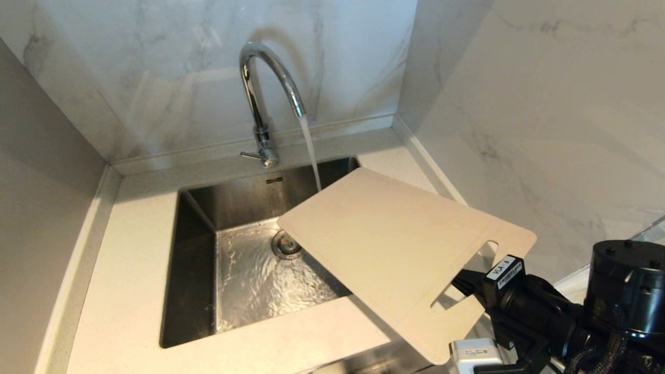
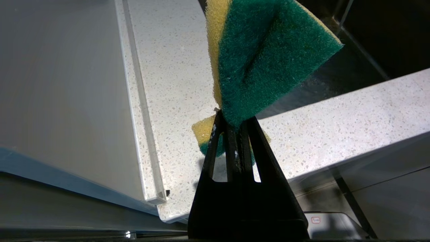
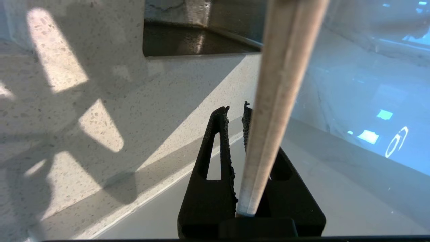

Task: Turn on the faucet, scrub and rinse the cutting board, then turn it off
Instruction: Pick up the cutting board

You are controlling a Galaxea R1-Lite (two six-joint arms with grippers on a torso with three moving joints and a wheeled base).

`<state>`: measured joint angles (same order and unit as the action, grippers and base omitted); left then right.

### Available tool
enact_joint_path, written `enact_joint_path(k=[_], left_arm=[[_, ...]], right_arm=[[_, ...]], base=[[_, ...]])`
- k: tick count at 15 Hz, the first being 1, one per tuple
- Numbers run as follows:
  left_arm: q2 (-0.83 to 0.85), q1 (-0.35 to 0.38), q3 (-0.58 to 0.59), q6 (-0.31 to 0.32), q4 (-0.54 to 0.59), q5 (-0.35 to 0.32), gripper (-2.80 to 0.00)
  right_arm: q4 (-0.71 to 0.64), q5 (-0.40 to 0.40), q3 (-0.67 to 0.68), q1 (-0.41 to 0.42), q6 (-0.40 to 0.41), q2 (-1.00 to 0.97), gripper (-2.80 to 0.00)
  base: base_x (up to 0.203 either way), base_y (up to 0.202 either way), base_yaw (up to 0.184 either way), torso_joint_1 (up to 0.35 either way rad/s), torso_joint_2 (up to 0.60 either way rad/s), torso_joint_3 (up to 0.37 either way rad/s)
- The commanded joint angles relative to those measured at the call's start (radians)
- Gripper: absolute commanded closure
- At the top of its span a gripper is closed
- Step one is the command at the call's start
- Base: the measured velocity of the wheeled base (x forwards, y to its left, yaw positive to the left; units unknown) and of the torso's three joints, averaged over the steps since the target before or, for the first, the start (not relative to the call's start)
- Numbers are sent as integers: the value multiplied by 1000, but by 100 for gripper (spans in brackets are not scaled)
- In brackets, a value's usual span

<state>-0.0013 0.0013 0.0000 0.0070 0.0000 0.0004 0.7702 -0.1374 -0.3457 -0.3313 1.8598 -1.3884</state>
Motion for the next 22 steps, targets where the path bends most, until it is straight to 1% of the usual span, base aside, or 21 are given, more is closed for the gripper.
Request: enact_joint_path(k=[1,3,5,6,8,10,12,14,16,19,22], left_arm=[[1,0,2,1,0,0,0],[1,0,2,1,0,1,0],[1,0,2,1,0,1,0],[1,0,2,1,0,0,0],[1,0,2,1,0,1,0],[1,0,2,-1,0,1,0],[1,0,2,-1,0,1,0],[1,0,2,-1,0,1,0],[1,0,2,-1,0,1,0],[1,0,2,-1,0,1,0],[1,0,2,-1,0,1,0]], right_arm=[[0,-2,-1,-2,10,9,0],[-24,-21,4,-5,11,9,0],[-84,-78,-22,-6,20,10,0],[-109,-94,-37,-5,48,11,0],[-181,-121,-58,-5,73,12,0],[-270,-156,-102,-5,135,10,0],[-331,-190,-153,-4,195,7,0],[-396,-196,-198,-3,269,6,0],[-459,-198,-254,-1,361,4,0],[-584,-197,-336,0,478,7,0],[-600,-191,-343,0,535,5,0]], base=[[0,0,0,0,0,0],[0,0,0,0,0,0],[0,0,0,0,0,0],[0,0,0,0,0,0],[0,0,0,0,0,0],[0,0,0,0,0,0],[0,0,0,0,0,0],[0,0,0,0,0,0],[0,0,0,0,0,0],[0,0,0,0,0,0],[0,0,0,0,0,0]])
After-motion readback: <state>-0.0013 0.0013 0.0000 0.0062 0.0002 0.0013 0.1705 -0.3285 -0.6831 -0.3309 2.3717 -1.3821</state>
